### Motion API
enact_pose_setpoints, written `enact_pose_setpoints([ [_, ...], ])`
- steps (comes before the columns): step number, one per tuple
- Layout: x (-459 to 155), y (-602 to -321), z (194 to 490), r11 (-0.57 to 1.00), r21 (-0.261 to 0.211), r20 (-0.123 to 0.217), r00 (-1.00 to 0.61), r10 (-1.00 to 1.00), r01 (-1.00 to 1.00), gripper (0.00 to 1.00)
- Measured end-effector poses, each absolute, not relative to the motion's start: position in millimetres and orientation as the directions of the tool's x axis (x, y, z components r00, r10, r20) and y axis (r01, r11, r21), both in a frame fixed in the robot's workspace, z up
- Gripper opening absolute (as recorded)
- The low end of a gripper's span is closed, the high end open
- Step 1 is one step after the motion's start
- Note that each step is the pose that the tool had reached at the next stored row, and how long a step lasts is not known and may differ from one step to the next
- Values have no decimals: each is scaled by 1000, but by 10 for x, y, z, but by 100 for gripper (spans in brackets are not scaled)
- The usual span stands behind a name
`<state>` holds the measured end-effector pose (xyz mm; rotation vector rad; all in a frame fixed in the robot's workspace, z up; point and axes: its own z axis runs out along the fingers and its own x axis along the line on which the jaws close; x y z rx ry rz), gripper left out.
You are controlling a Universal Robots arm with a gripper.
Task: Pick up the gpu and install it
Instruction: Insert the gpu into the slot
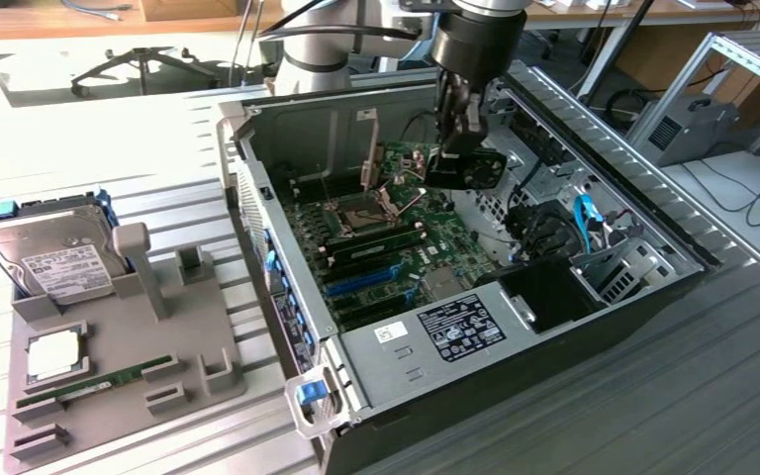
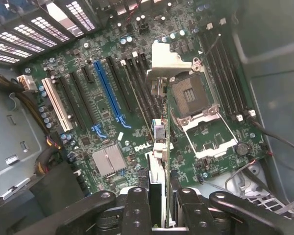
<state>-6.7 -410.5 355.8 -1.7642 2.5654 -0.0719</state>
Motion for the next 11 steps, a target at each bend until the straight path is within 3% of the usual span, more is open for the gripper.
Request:
enact_pose_setpoints([
  [11,-67,-4105,3558,299,-55,7,-300,-954,-953,26],
])
